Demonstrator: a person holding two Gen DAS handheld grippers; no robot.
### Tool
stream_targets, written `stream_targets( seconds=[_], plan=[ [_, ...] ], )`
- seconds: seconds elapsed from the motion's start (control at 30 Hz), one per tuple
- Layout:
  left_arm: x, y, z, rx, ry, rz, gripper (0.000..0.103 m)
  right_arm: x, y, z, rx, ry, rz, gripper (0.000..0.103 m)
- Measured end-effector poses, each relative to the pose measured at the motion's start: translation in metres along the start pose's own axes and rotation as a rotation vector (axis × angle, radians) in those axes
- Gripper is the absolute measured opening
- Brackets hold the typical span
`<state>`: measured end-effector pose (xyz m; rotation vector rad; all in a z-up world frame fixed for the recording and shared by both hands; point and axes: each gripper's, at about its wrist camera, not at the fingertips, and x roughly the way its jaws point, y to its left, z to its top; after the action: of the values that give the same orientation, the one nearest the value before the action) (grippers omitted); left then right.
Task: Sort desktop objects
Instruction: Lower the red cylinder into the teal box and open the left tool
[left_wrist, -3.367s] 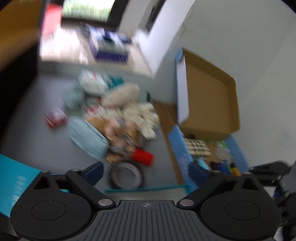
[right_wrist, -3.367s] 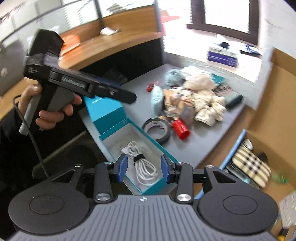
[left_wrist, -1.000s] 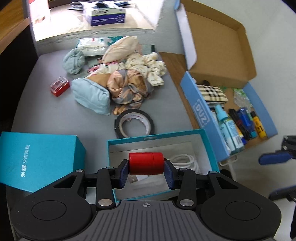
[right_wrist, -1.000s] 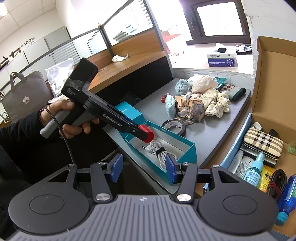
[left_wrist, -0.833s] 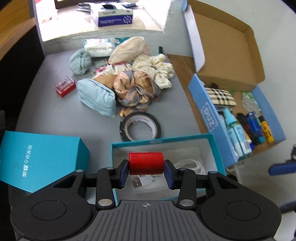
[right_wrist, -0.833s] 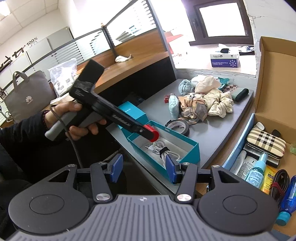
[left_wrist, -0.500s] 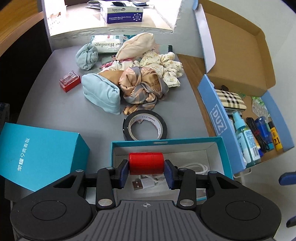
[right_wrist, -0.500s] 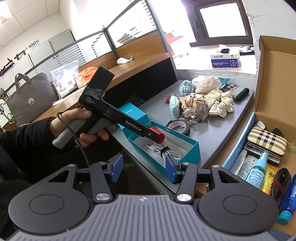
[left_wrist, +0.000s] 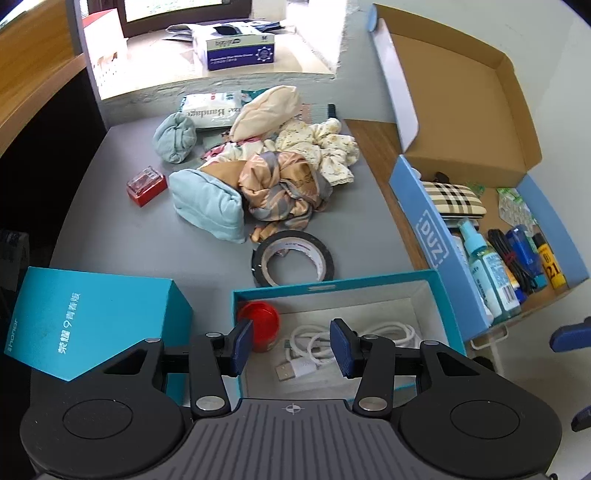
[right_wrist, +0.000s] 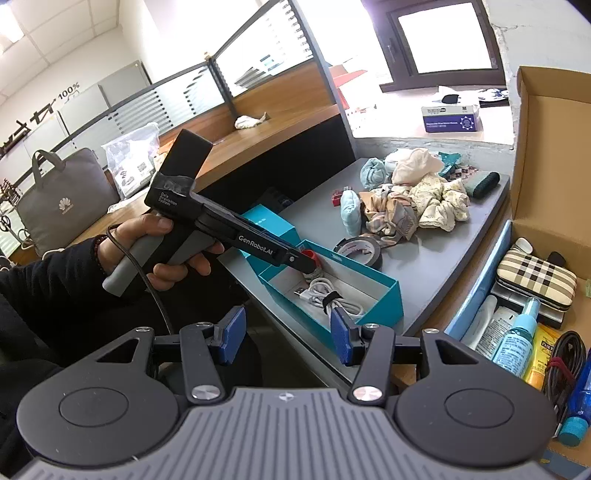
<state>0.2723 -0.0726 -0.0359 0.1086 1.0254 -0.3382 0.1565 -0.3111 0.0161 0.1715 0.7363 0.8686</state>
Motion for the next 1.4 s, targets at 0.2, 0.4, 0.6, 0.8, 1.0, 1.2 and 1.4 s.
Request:
stream_targets(
  seconds=[0.2,0.4,0.6,0.8,1.0,1.2,1.4],
  plan=[
    [0.002,-0.007,-0.003,0.039,-0.023,0.033,0.051,0.002,0.002,0.0,-0.003,0.004,0.004,0.057],
    [0.013,-0.007,-0.002,0.047,-0.008,0.017,0.051,0.0,0.008,-0.004,-0.009,0.013,-0.003,0.057],
    [0.017,-0.007,-0.005,0.049,-0.019,0.015,0.051,-0.002,0.01,-0.003,-0.006,0.012,-0.018,0.057],
    [-0.002,-0.008,-0.007,0.05,-0.088,0.001,0.075,-0.004,0.011,-0.002,-0.005,0.011,-0.031,0.058],
    [-0.03,-0.011,-0.018,0.111,-0.206,0.059,0.09,0.001,0.014,0.001,-0.015,0.019,-0.031,0.062],
    [-0.048,-0.002,-0.027,0.133,-0.273,0.062,0.098,0.008,0.02,0.008,-0.04,0.019,-0.016,0.079],
    [-0.061,0.018,-0.042,0.113,-0.292,0.09,0.103,0.035,0.03,0.022,-0.104,0.045,0.002,0.081]
  ],
)
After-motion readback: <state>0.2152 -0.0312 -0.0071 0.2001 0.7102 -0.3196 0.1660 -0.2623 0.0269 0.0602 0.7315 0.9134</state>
